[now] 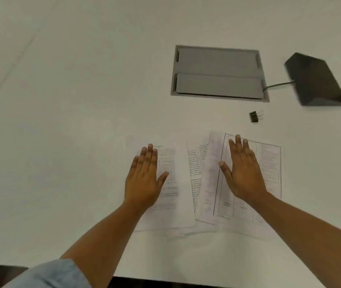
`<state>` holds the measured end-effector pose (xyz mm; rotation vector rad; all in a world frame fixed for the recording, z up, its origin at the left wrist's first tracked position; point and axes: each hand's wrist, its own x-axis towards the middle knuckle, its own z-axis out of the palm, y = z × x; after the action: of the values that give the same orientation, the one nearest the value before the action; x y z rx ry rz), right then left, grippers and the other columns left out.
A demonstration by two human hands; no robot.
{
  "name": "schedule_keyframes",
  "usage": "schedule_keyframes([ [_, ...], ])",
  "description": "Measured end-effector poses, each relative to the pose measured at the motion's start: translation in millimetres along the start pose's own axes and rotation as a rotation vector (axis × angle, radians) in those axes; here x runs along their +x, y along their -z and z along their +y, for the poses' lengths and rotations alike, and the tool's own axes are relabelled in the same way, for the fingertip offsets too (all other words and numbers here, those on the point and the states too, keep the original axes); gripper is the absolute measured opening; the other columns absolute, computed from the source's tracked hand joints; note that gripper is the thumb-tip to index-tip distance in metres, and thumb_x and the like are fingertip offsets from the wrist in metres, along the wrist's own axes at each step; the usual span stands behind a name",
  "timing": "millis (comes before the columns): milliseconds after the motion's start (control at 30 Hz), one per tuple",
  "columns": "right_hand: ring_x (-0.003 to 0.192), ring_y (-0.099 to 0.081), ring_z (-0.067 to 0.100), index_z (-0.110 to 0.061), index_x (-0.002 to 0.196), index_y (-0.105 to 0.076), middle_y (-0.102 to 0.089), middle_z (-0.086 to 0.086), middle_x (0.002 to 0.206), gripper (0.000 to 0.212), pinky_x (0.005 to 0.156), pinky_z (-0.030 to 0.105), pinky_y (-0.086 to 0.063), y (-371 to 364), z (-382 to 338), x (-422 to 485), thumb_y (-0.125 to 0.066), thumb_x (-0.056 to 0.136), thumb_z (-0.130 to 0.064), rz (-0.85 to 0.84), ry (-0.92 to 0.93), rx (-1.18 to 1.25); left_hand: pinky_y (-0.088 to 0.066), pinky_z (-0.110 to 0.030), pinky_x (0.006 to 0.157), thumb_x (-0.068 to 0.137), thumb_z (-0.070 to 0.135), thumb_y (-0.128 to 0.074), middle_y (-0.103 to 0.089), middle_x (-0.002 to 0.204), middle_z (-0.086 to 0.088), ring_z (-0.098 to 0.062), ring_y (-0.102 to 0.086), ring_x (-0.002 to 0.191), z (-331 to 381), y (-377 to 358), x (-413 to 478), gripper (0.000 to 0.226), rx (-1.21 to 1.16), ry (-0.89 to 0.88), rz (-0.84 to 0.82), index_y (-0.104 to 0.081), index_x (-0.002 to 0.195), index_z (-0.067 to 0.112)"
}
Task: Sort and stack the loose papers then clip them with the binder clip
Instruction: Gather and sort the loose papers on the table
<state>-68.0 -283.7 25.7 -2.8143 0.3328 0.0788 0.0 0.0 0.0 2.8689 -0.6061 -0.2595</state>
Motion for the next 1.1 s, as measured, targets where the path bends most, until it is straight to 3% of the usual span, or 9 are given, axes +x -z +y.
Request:
schedule_keyframes([
  [133, 0.151, 0.01, 0.021, -0.015, 0.157, -0.001, 0.009, 0.003, 0.165, 0.082, 0.123, 0.042, -0.003, -26.3, 2.8, -17.6, -0.01, 0.093, -0.065, -0.085, -0.032, -0.014, 0.007, -0.034, 0.123, 0.094, 0.063, -0.007, 0.017, 0.164, 0.001, -0.016, 0.017, 0.151, -2.2, -15.9, -10.8, 0.08, -0.014, 0.047, -0.048, 0.011, 0.156, 0.015],
  [300, 0.151, 0.01, 0.02, -0.02, 0.156, 0.006, 0.011, 0.0, 0.165, 0.078, 0.123, 0.043, -0.004, -47.7, 10.3, -26.6, -0.013, 0.094, -0.063, -0.155, -0.036, -0.071, 0.001, -0.038, 0.125, 0.092, 0.065, -0.003, 0.013, 0.166, 0.001, -0.017, 0.012, 0.152, -10.8, -27.1, -13.7, 0.081, -0.024, 0.031, -0.108, 0.007, 0.157, 0.017],
  [467, 0.151, 0.011, 0.019, -0.022, 0.156, 0.006, 0.009, -0.002, 0.165, 0.081, 0.123, 0.042, -0.003, -54.4, 16.3, -29.8, -0.007, 0.09, -0.067, -0.229, -0.062, -0.1, 0.005, -0.036, 0.124, 0.092, 0.064, -0.006, 0.012, 0.166, 0.001, -0.016, 0.012, 0.152, -14.2, -33.3, -15.3, 0.081, -0.026, 0.046, -0.172, 0.009, 0.157, 0.018],
  [567, 0.151, 0.009, 0.018, -0.019, 0.156, 0.004, 0.007, -0.001, 0.165, 0.082, 0.122, 0.04, -0.001, -51.8, 10.2, -29.0, -0.009, 0.09, -0.067, -0.204, -0.079, -0.051, 0.008, -0.038, 0.123, 0.091, 0.066, -0.002, 0.008, 0.166, 0.002, -0.016, 0.009, 0.153, -10.4, -29.1, -16.3, 0.081, -0.055, 0.077, -0.13, 0.004, 0.157, 0.02],
  [633, 0.152, 0.0, 0.018, -0.017, 0.157, -0.003, -0.001, 0.0, 0.165, 0.08, 0.122, 0.039, -0.007, -47.7, -2.5, -28.7, -0.019, 0.094, -0.063, -0.141, -0.081, 0.022, 0.008, -0.04, 0.123, 0.095, 0.063, -0.009, -0.002, 0.166, 0.001, -0.017, 0.001, 0.154, -7.6, -23.4, -19.9, 0.076, -0.128, 0.174, -0.034, -0.007, 0.158, 0.021],
  [733, 0.142, -0.034, 0.023, -0.013, 0.153, -0.028, -0.035, 0.005, 0.156, 0.07, 0.116, 0.039, -0.028, -43.3, -30.5, -30.7, -0.046, 0.096, -0.048, -0.048, -0.063, 0.169, -0.01, -0.043, 0.124, 0.097, 0.055, -0.038, -0.024, 0.164, -0.004, -0.023, -0.02, 0.151, -6.5, -12.9, -31.1, 0.071, -0.273, 0.44, 0.083, -0.025, 0.155, 0.016],
  [833, 0.114, -0.058, 0.02, -0.012, 0.142, -0.045, -0.059, 0.004, 0.129, 0.055, 0.1, 0.037, -0.048, -46.5, -58.1, -32.2, -0.06, 0.092, -0.031, -0.09, -0.119, 0.354, -0.031, -0.048, 0.114, 0.092, 0.048, -0.058, -0.042, 0.153, -0.011, -0.031, -0.04, 0.14, -5.0, -3.6, -42.2, 0.071, -0.33, 0.668, 0.11, -0.036, 0.149, 0.011],
  [933, 0.091, -0.063, 0.015, -0.012, 0.133, -0.055, -0.065, -0.001, 0.107, 0.046, 0.084, 0.03, -0.054, -47.9, -77.6, -28.7, -0.063, 0.09, -0.03, -0.146, -0.233, 0.436, -0.039, -0.048, 0.107, 0.088, 0.044, -0.066, -0.046, 0.147, -0.013, -0.033, -0.045, 0.134, -7.0, -0.2, -44.2, 0.073, -0.403, 0.737, 0.107, -0.038, 0.147, 0.01],
  [1100, 0.086, -0.061, 0.016, -0.009, 0.128, -0.056, -0.064, -0.001, 0.097, 0.046, 0.076, 0.024, -0.046, -48.6, -92.6, -19.8, -0.067, 0.088, -0.031, -0.189, -0.34, 0.458, -0.046, -0.043, 0.103, 0.083, 0.029, -0.076, -0.046, 0.14, -0.013, -0.032, -0.052, 0.126, -13.1, 6.6, -37.3, 0.076, -0.711, 0.887, 0.161, -0.038, 0.145, 0.008],
])
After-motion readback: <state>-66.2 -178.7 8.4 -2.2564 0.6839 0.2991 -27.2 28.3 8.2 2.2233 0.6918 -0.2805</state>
